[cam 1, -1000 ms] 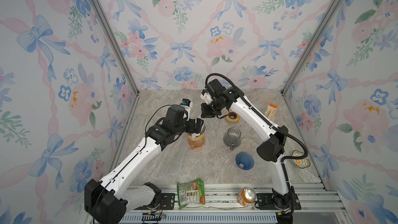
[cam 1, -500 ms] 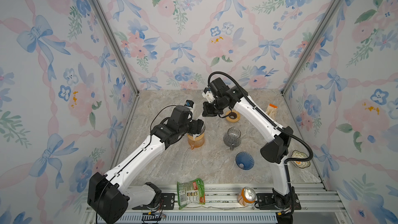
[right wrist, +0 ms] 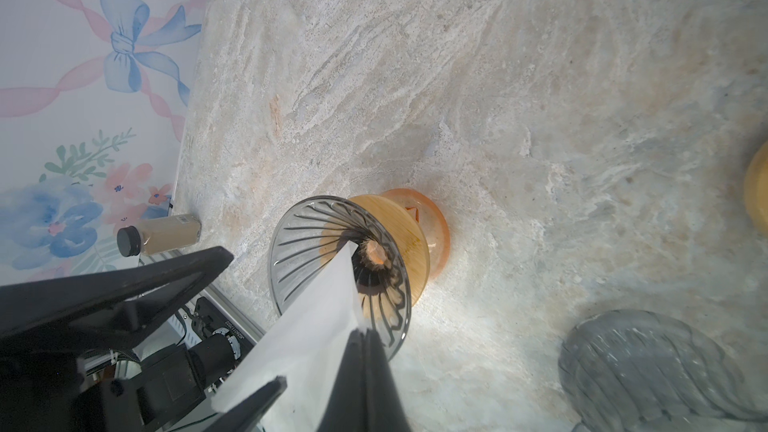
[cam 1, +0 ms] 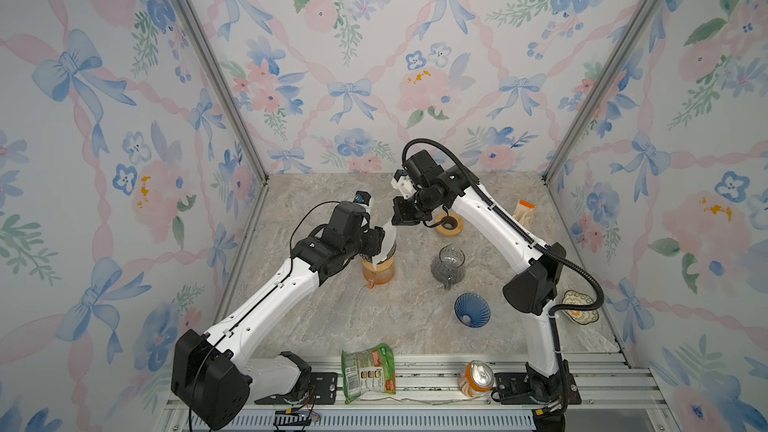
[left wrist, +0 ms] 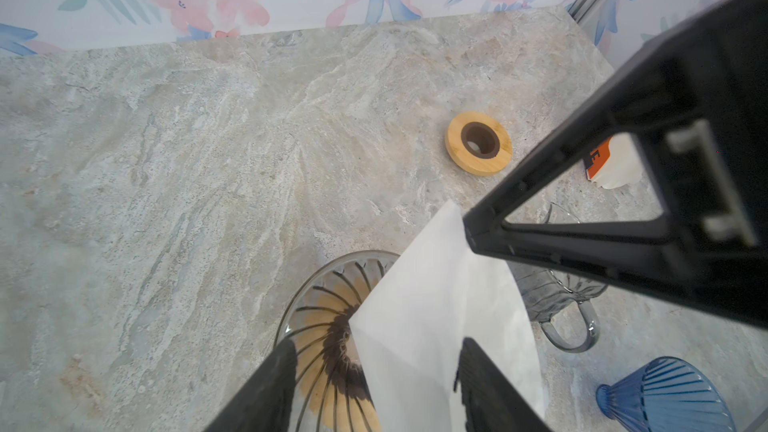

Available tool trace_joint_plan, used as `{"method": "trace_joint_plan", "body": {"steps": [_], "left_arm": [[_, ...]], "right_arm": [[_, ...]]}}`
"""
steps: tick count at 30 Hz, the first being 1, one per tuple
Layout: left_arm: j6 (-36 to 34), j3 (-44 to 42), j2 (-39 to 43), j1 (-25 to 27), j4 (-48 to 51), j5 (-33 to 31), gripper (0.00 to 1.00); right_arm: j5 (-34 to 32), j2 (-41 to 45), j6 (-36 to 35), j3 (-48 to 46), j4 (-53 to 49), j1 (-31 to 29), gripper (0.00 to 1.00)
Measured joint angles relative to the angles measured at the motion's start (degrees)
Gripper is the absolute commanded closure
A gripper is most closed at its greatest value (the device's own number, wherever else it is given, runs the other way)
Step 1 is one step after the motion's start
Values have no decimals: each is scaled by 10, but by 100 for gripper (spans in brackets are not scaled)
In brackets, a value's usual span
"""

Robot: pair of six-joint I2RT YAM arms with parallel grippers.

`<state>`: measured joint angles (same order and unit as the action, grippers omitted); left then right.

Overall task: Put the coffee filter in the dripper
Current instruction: 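Grasp the filter's edge with the left gripper beside the right gripper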

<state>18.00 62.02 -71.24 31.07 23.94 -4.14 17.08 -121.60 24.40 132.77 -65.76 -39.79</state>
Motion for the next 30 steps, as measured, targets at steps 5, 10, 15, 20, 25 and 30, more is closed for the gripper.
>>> {"method": "trace_joint_plan", "body": {"steps": [5, 10, 15, 20, 25, 30], "left_arm": [[0, 0, -9, -2, 0, -6, 53], [0, 0, -15, -5, 0, -8, 60], [0, 0, -16, -8, 0, -10, 65], [0, 0, -18, -10, 0, -10, 73], [2, 0, -25, -12, 0, -10, 75], [2, 0, -28, -14, 0, -7, 75]], "right_arm": [[3, 0, -6, 0, 0, 0, 93], [3, 0, -12, 0, 0, 0, 87], [3, 0, -17, 0, 0, 0, 76], [3, 0, -21, -1, 0, 0, 66], [2, 0, -21, -2, 0, -4, 58], [0, 0, -10, -15, 11, -8, 48]]}}
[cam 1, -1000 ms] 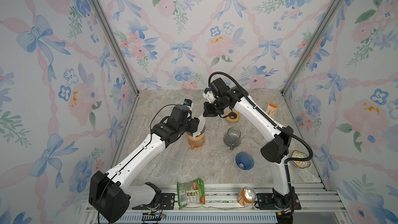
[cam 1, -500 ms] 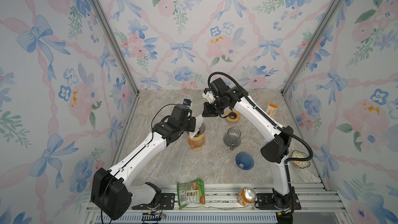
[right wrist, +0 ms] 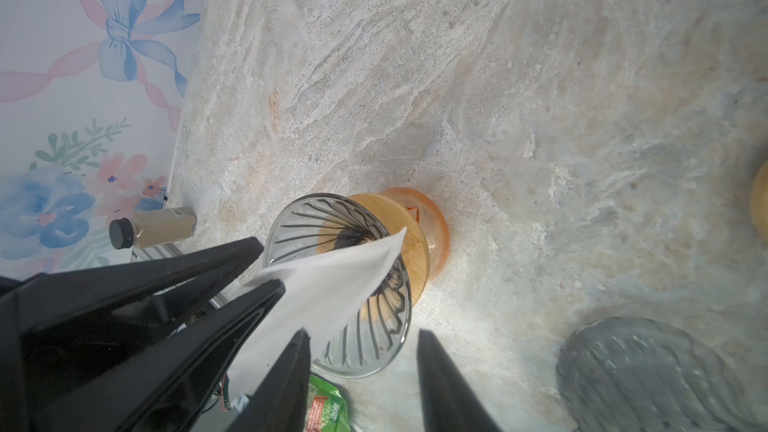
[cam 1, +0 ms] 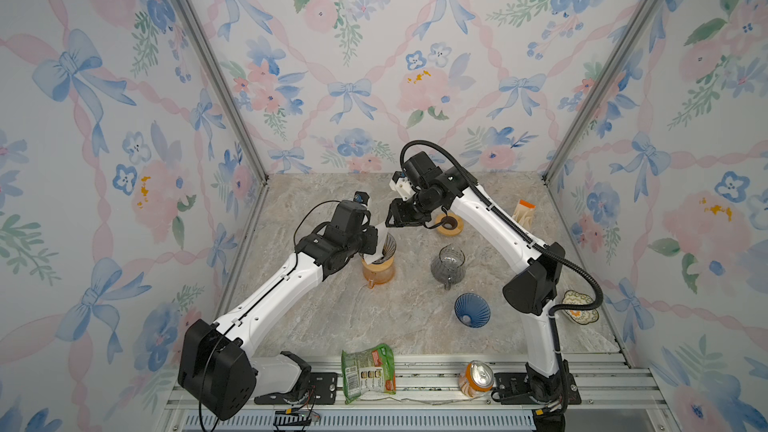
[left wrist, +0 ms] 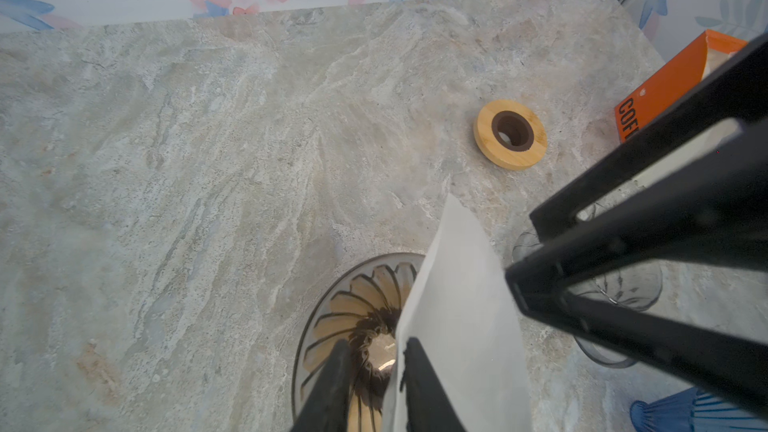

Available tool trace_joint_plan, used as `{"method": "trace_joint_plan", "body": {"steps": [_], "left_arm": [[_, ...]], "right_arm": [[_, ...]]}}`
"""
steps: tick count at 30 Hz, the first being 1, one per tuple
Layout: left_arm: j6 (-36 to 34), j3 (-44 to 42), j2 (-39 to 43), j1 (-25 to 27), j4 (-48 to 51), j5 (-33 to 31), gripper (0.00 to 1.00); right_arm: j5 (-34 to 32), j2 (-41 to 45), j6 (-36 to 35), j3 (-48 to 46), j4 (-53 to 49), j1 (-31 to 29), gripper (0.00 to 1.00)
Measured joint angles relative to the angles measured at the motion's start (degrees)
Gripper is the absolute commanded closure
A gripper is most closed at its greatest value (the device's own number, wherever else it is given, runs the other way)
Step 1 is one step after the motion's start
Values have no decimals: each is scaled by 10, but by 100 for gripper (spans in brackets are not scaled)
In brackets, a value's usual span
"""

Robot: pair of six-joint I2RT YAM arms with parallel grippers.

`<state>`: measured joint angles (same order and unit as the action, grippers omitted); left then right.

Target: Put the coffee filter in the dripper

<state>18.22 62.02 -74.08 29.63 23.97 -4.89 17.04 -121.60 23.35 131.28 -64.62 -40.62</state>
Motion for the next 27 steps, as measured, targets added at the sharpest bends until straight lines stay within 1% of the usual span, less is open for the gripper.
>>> {"method": "trace_joint_plan", "body": {"steps": [3, 7, 12, 20, 27], "left_arm": [[0, 0, 0, 0, 0, 3, 76], [0, -2, 0, -1, 0, 6, 76], [0, -7, 0, -2, 0, 13, 76], [1, -16, 4, -8, 0, 13, 77], [5, -31, 22, -12, 0, 13, 77]], "right_arm": [[-6, 0, 11, -6, 7, -4, 44], [-14, 0, 21, -6, 12, -15, 43], [-26, 0, 27, -7, 12, -26, 44], [-37, 0, 26, -11, -2, -28, 47], [-52, -5, 7, -5, -37, -29, 49]]}}
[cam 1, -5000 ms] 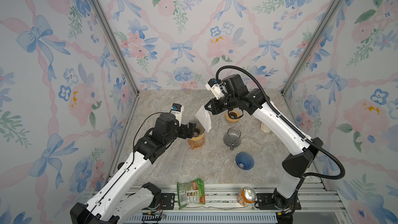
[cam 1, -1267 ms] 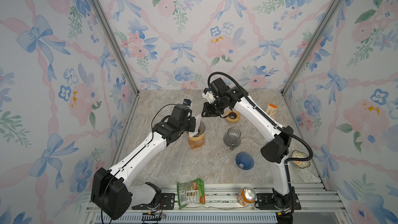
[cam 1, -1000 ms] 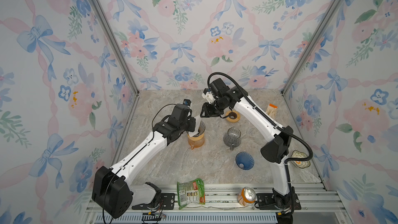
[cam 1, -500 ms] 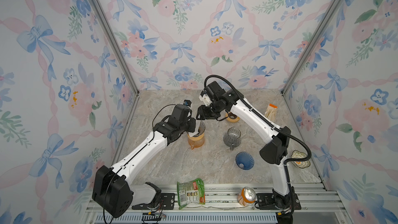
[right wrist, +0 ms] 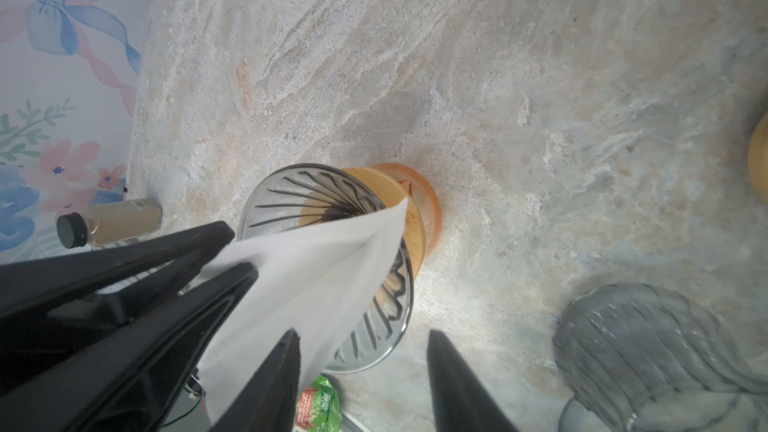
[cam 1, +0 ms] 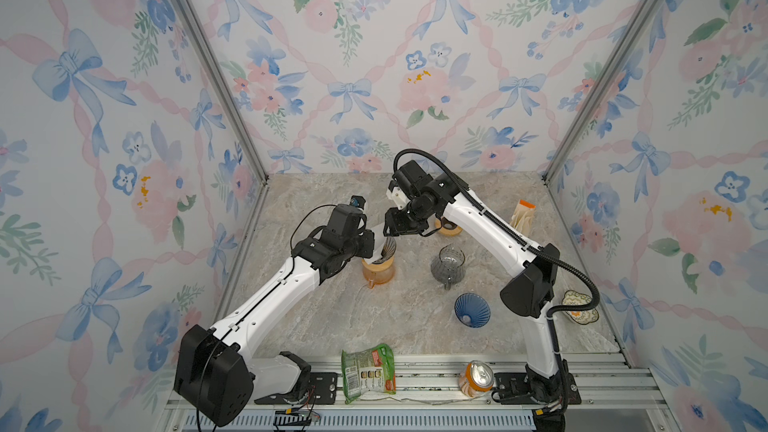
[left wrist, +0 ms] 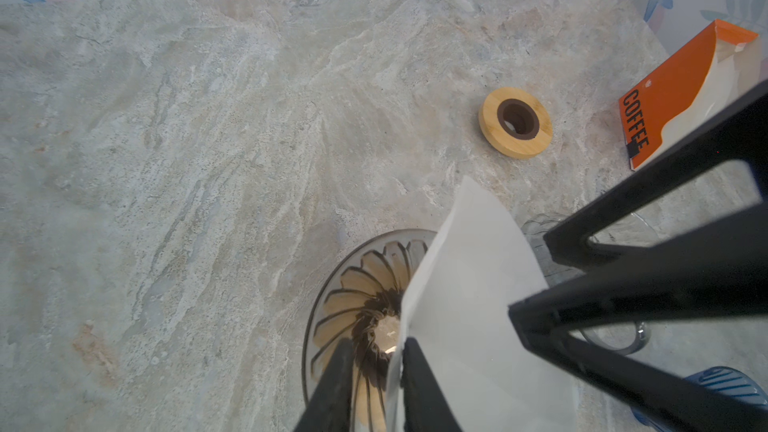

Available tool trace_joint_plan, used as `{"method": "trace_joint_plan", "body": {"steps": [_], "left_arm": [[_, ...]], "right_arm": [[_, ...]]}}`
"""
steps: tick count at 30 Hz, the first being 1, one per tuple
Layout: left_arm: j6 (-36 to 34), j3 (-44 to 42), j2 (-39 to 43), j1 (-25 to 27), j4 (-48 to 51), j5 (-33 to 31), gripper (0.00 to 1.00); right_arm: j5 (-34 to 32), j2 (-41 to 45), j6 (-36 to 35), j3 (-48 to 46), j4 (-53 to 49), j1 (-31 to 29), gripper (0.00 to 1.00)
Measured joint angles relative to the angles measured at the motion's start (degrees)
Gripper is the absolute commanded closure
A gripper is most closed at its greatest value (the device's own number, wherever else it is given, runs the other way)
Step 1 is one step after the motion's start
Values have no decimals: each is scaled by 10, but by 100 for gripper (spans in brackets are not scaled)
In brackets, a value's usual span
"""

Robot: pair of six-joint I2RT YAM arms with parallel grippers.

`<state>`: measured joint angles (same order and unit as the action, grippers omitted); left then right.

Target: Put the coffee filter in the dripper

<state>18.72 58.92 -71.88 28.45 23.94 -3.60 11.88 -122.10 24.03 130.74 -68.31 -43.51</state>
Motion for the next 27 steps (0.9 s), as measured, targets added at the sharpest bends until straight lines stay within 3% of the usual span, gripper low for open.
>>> {"method": "trace_joint_plan", "body": {"steps": [13, 27], "left_arm": [[11, -23, 22, -2, 0, 11, 77], [14, -31, 28, -5, 0, 15, 71]], "right_arm": [[-26, -19, -55, 35, -54, 0, 51], [-17, -24, -50, 26, -30, -6, 43]]}}
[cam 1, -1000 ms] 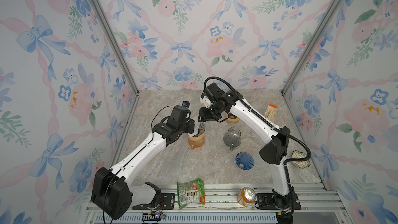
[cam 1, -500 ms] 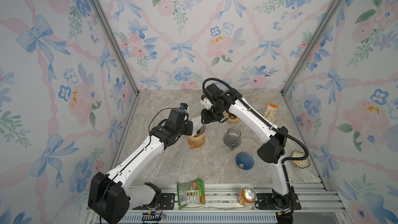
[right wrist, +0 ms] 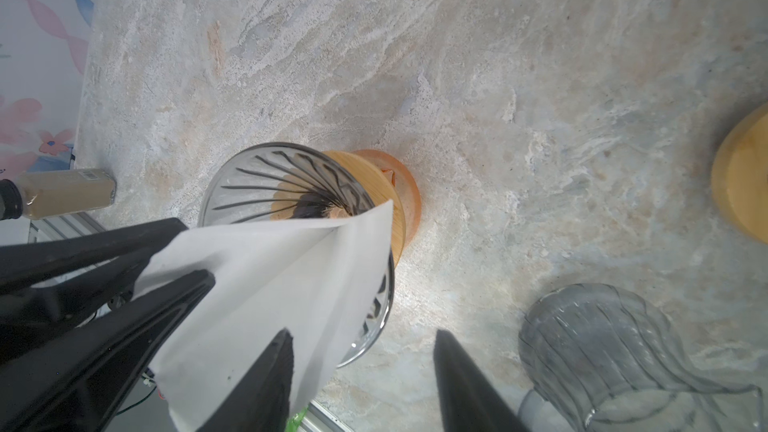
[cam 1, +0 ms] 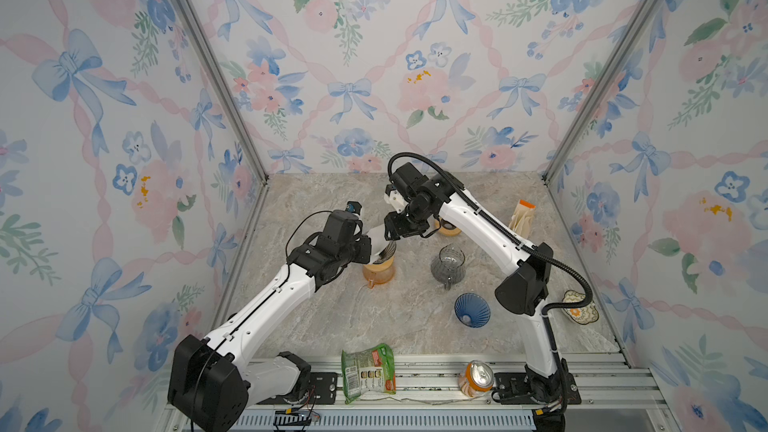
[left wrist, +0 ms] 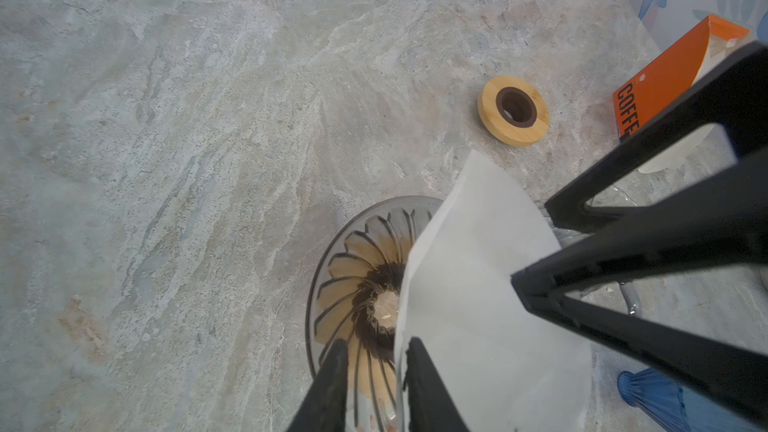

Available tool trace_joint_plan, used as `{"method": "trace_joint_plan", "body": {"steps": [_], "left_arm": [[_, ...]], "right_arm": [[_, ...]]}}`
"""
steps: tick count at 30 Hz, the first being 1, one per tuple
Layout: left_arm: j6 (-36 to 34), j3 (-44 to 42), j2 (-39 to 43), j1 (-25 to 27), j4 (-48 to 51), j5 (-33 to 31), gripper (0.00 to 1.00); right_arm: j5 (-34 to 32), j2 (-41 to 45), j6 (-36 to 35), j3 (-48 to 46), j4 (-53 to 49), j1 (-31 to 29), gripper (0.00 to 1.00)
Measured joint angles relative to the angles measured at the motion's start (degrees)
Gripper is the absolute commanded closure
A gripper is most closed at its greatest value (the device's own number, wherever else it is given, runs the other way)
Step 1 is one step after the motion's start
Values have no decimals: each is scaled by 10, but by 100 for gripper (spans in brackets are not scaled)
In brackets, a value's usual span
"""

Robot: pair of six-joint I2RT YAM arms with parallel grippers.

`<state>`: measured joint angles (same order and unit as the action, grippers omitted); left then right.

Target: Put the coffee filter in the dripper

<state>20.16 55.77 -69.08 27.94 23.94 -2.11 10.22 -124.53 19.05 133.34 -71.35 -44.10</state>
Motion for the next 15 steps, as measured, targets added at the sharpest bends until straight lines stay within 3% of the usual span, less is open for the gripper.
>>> {"method": "trace_joint_plan", "body": {"steps": [15], "left_arm": [[-5, 0, -15, -22, 0, 0, 59]], "right_arm": [[-6, -8, -2, -16, 5, -13, 40]]}}
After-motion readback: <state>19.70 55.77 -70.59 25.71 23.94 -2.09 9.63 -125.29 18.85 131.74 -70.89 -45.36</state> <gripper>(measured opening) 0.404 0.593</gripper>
